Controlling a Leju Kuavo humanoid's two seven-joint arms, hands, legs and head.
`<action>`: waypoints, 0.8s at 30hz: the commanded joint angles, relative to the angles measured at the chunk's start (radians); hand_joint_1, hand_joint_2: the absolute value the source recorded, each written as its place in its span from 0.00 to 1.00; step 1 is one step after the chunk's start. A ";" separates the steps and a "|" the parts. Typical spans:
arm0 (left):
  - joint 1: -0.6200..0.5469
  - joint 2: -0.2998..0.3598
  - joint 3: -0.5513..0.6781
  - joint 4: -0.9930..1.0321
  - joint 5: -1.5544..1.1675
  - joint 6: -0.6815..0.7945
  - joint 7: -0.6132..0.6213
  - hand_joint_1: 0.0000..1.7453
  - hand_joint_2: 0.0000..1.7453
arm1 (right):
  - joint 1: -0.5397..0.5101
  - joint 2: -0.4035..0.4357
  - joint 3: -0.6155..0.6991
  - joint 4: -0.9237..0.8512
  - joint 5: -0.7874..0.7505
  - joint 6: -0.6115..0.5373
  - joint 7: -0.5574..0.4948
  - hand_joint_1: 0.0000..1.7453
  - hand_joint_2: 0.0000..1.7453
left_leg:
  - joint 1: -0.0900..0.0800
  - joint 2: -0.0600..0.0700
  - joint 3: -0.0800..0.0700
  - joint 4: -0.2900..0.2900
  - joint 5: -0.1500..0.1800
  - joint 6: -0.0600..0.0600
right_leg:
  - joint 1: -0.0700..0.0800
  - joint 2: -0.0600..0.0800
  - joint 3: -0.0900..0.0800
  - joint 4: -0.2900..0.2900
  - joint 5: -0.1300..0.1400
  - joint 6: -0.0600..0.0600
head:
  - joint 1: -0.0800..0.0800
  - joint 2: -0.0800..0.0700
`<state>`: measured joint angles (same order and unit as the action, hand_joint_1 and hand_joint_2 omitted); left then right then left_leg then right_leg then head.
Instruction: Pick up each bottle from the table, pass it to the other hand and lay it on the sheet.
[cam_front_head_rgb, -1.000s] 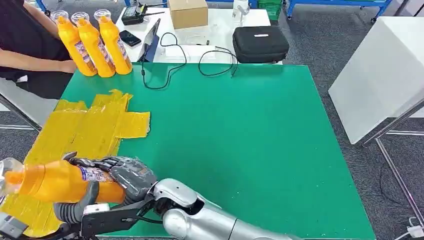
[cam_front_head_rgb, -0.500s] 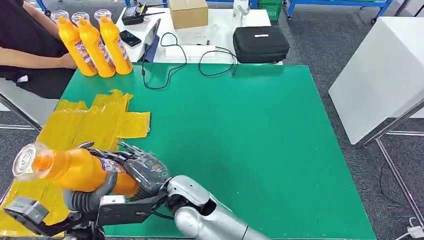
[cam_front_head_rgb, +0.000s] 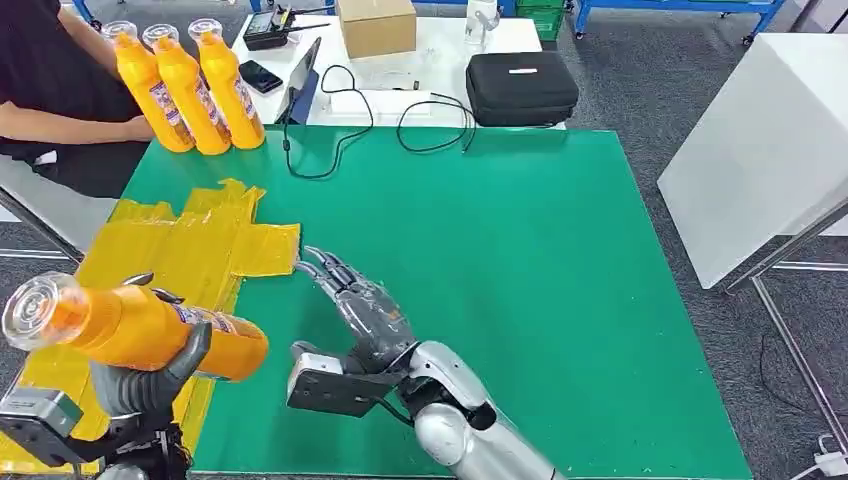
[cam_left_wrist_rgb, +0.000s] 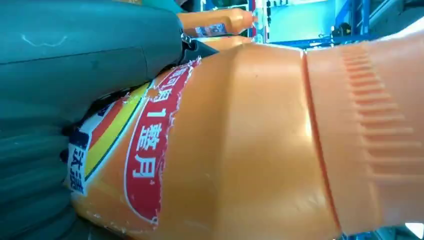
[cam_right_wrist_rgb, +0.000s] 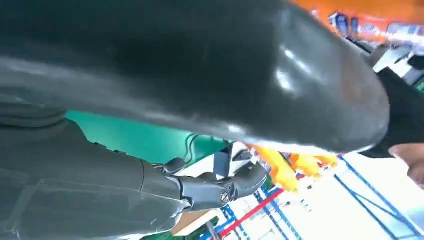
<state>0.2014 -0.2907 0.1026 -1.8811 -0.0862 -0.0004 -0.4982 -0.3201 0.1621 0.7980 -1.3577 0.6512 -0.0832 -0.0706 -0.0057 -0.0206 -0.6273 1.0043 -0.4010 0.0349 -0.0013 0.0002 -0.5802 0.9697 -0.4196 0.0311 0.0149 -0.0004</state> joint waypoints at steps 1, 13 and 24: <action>-0.034 0.024 0.020 0.036 -0.006 0.001 -0.001 1.00 1.00 | -0.003 -0.053 -0.018 -0.030 0.001 -0.001 -0.003 0.00 0.00 | 0.001 0.000 0.004 0.000 -0.002 -0.002 | 0.001 -0.001 0.005 -0.001 -0.002 0.000 | 0.000 0.000; -0.041 0.030 0.024 0.049 -0.030 0.015 0.004 1.00 1.00 | 0.007 -0.060 -0.034 -0.044 0.001 -0.002 -0.003 0.00 0.00 | 0.000 0.000 0.003 -0.001 -0.001 -0.002 | 0.000 -0.001 0.003 -0.001 -0.001 0.000 | 0.000 0.000; -0.093 0.052 0.105 0.137 -0.133 0.039 -0.004 1.00 1.00 | 0.036 -0.100 -0.086 -0.089 0.010 0.003 -0.022 0.00 0.00 | 0.000 -0.001 0.004 -0.001 0.000 -0.002 | 0.000 -0.002 0.004 -0.001 -0.001 0.000 | 0.000 0.000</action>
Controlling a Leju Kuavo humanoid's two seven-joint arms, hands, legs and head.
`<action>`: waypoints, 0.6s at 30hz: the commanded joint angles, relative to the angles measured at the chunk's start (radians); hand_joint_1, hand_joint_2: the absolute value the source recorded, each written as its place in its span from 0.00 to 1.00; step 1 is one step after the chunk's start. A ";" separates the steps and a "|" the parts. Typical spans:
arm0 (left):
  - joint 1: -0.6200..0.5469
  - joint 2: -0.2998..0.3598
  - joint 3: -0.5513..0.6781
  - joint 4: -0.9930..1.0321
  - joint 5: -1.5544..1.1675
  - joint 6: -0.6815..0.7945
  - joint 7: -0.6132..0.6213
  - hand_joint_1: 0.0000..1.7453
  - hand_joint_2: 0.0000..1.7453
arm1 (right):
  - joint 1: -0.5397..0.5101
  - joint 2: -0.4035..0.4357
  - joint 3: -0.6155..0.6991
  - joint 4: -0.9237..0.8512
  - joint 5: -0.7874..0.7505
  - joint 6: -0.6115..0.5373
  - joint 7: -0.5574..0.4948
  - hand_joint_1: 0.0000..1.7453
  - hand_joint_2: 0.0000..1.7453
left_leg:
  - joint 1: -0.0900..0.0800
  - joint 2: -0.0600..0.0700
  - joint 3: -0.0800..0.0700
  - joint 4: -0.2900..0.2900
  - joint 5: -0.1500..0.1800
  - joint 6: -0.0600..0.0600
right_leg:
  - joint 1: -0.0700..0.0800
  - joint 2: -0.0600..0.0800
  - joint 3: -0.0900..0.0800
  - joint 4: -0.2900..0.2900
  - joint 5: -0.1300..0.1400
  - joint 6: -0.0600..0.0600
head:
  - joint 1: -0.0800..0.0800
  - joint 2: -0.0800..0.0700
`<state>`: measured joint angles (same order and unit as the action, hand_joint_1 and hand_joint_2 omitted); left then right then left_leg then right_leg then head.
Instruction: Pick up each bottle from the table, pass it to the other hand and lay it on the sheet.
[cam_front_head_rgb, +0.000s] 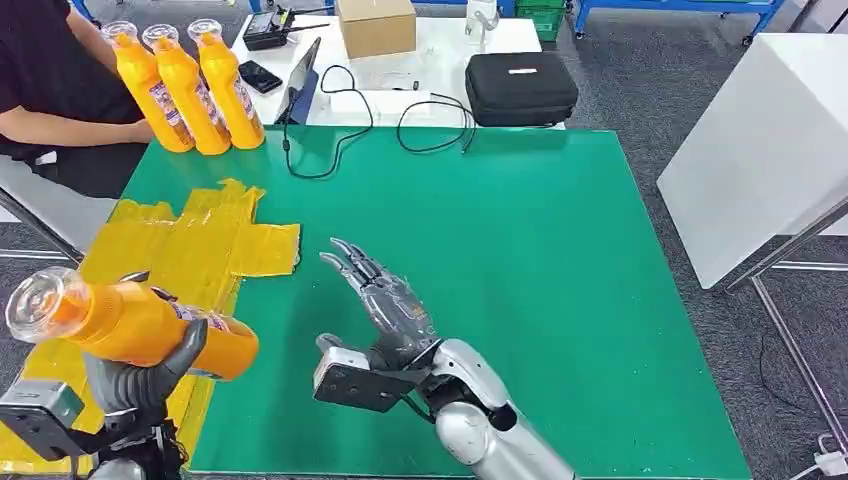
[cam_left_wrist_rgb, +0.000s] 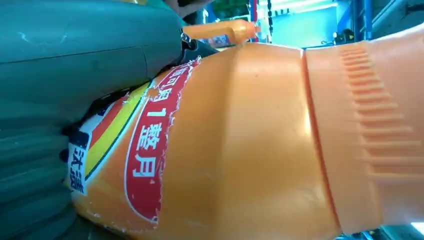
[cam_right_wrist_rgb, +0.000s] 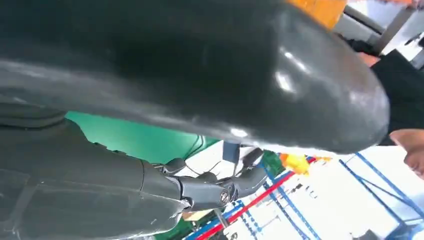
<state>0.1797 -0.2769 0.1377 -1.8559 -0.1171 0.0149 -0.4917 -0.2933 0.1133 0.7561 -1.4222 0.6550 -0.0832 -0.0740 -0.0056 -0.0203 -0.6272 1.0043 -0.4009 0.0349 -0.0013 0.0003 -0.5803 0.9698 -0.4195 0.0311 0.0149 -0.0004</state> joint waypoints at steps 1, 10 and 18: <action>-0.080 0.039 0.069 0.116 -0.104 0.025 -0.010 1.00 1.00 | 0.004 -0.050 -0.045 -0.025 0.006 0.004 -0.020 0.00 0.00 | 0.000 -0.001 0.005 -0.001 -0.001 -0.002 | 0.000 -0.003 0.006 -0.001 -0.002 0.000 | 0.000 0.000; -0.090 0.039 0.068 0.119 -0.108 0.027 -0.008 1.00 1.00 | -0.003 -0.048 -0.046 -0.026 0.003 0.009 -0.019 0.00 0.00 | 0.000 0.000 0.005 0.000 -0.002 -0.002 | 0.000 -0.001 0.006 -0.001 -0.002 0.000 | 0.000 0.000; -0.185 0.463 -0.241 0.421 -1.454 0.683 0.577 1.00 1.00 | -0.123 -0.194 -0.024 0.021 -0.196 -0.016 -0.096 0.00 0.00 | 0.003 0.004 0.002 -0.001 0.002 -0.003 | 0.001 0.001 0.000 -0.001 0.003 -0.004 | -0.001 0.000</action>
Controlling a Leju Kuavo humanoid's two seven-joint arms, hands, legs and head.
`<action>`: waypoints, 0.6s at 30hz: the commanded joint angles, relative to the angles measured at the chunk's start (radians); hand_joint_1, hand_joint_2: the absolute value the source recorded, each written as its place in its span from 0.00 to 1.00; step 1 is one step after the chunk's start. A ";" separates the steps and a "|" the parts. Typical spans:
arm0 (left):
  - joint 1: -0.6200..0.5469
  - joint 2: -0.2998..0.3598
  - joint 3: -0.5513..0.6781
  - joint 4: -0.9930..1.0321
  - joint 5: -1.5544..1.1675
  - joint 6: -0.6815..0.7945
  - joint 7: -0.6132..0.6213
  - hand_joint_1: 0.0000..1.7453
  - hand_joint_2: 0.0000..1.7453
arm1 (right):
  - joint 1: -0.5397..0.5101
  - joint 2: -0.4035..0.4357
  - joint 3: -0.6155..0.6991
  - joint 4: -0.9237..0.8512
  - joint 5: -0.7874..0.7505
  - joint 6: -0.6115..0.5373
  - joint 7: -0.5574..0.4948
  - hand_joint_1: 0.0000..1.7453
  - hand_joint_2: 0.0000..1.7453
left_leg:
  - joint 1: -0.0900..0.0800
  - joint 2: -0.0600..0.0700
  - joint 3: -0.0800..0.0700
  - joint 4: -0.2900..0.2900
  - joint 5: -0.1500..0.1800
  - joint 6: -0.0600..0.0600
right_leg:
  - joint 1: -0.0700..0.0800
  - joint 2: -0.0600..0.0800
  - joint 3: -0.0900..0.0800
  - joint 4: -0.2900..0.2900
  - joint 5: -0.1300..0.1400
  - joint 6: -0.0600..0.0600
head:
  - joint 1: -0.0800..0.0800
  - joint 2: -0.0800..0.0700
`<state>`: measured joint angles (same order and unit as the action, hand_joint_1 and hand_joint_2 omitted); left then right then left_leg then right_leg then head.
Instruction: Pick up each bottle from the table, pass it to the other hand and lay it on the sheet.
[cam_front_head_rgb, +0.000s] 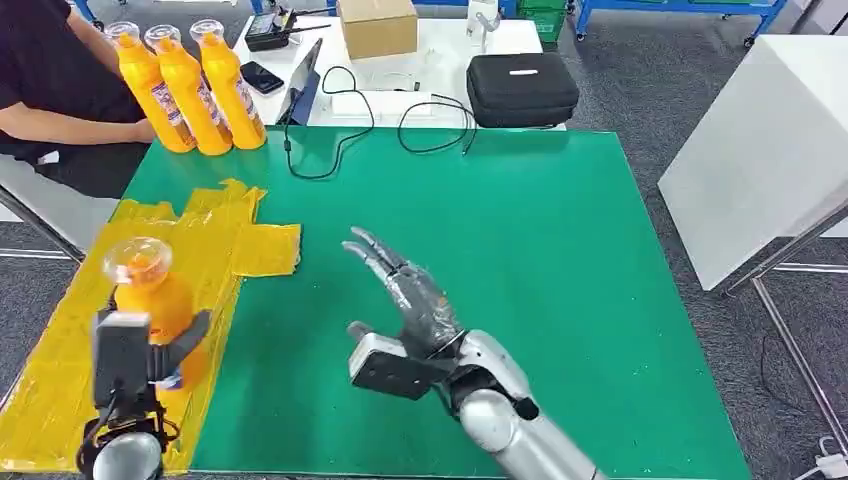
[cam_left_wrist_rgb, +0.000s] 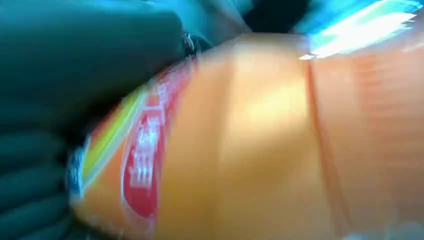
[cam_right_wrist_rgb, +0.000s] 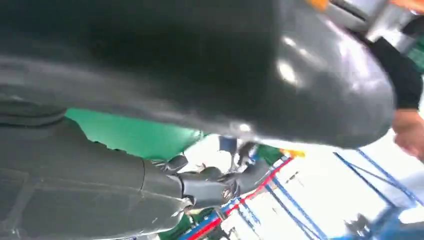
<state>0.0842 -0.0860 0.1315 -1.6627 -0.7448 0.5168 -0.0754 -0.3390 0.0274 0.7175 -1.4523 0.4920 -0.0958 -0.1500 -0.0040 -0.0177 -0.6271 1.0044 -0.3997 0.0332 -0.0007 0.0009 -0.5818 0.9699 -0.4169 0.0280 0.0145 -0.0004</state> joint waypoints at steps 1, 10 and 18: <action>-0.090 0.281 -0.245 0.224 -0.826 0.181 0.168 1.00 1.00 | -0.073 -0.108 0.018 0.048 -0.030 -0.008 -0.018 0.00 0.00 | 0.001 -0.001 0.003 -0.001 0.000 -0.002 | 0.000 -0.003 0.003 -0.001 -0.001 -0.001 | -0.001 0.000; -0.130 0.384 -0.388 0.255 -0.826 0.181 0.302 1.00 1.00 | -0.080 -0.104 0.029 0.063 -0.026 -0.020 -0.012 0.00 0.00 | 0.000 -0.003 0.003 0.000 0.000 -0.004 | 0.001 -0.003 0.005 0.000 -0.002 -0.001 | 0.001 0.000; -0.130 0.384 -0.388 0.255 -0.826 0.181 0.302 1.00 1.00 | -0.080 -0.104 0.029 0.063 -0.026 -0.020 -0.012 0.00 0.00 | 0.000 -0.002 0.001 0.000 0.001 -0.002 | 0.000 -0.001 0.002 0.000 -0.001 0.000 | 0.001 0.000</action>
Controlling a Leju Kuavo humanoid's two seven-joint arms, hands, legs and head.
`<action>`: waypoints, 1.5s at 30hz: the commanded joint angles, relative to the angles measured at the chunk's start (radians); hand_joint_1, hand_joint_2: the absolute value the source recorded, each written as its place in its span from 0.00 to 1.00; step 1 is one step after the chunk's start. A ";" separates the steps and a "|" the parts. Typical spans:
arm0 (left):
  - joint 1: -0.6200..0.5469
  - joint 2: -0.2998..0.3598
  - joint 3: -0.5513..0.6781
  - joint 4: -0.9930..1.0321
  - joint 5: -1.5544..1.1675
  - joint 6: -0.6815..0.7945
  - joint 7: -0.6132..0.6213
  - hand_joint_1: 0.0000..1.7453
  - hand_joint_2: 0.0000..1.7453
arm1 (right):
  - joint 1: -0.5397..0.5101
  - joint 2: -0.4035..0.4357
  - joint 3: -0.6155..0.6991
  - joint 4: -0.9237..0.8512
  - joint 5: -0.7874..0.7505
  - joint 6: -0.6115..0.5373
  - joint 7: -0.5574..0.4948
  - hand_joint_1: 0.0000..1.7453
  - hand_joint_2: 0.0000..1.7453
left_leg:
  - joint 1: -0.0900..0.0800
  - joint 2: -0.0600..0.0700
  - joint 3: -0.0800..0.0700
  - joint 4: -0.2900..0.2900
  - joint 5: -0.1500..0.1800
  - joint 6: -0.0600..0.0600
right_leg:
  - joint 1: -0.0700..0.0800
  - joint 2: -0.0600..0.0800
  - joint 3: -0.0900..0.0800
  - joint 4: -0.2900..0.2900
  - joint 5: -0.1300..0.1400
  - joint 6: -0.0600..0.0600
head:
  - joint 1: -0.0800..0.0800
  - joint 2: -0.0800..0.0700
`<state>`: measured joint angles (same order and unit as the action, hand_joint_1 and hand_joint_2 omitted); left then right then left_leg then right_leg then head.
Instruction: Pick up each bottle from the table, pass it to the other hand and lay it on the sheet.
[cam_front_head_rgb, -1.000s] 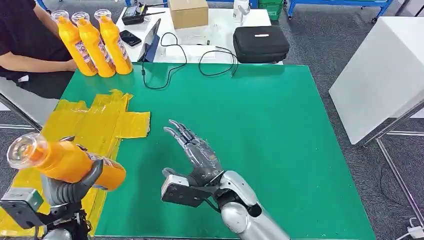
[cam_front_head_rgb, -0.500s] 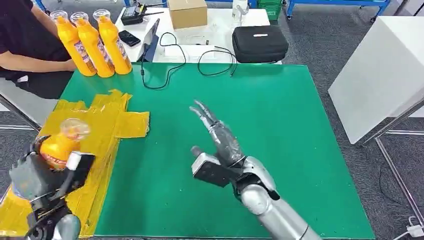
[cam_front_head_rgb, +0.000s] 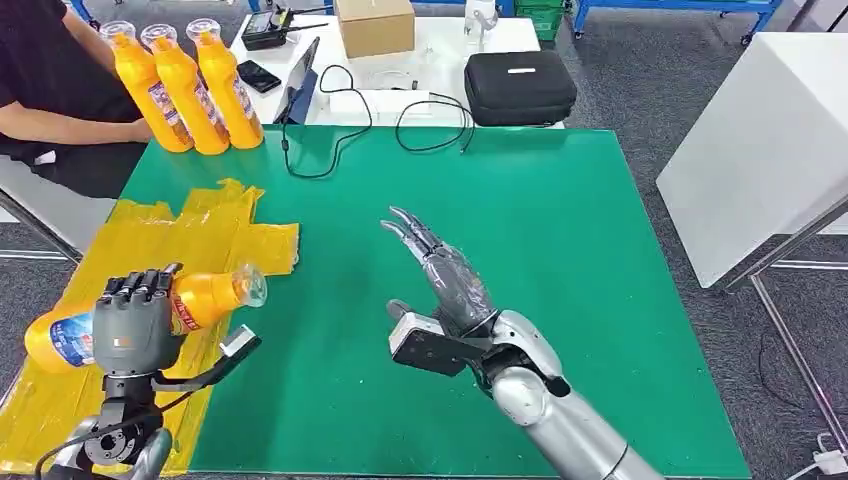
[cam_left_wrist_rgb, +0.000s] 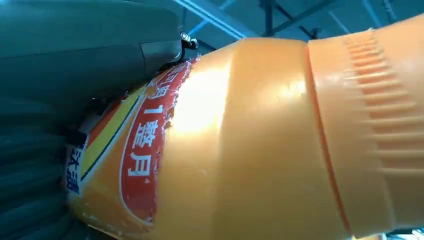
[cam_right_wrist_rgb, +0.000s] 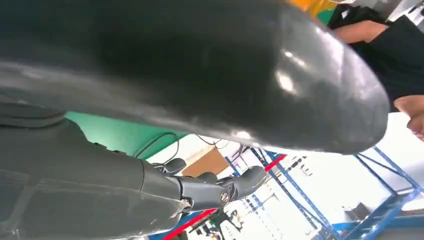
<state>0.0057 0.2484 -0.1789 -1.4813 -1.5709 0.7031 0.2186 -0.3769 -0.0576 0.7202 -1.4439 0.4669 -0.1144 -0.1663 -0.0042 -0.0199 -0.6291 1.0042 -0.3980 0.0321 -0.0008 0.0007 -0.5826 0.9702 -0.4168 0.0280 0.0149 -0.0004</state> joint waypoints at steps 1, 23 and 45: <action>-0.052 0.049 -0.077 0.074 0.000 -0.005 0.008 1.00 1.00 | -0.042 -0.019 0.026 0.054 0.000 -0.002 0.005 0.00 0.00 | 0.000 0.001 0.004 0.000 -0.001 -0.002 | 0.000 -0.001 0.004 0.000 -0.002 0.000 | 0.000 0.000; -0.071 0.083 -0.147 0.085 0.000 -0.005 0.076 1.00 1.00 | -0.038 -0.022 0.027 0.055 -0.001 -0.005 0.005 0.00 0.00 | 0.001 0.000 0.004 0.000 -0.002 -0.002 | 0.001 -0.001 0.004 0.000 -0.002 0.000 | 0.000 0.000; -0.104 -0.132 -0.110 0.603 0.009 -0.005 -0.113 0.00 0.00 | -0.017 -0.047 0.032 0.037 -0.012 -0.003 -0.011 0.00 0.00 | -0.002 0.001 0.007 -0.001 -0.002 -0.002 | -0.001 0.000 0.008 -0.002 -0.002 0.000 | 0.001 0.000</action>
<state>-0.0959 0.2744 -0.5014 -1.1577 -1.5239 0.6989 0.2194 -0.3779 -0.0794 0.7286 -1.4401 0.4616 -0.1160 -0.1735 -0.0048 -0.0205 -0.6290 1.0043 -0.3981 0.0321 -0.0013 0.0006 -0.5820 0.9700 -0.4170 0.0281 0.0156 -0.0004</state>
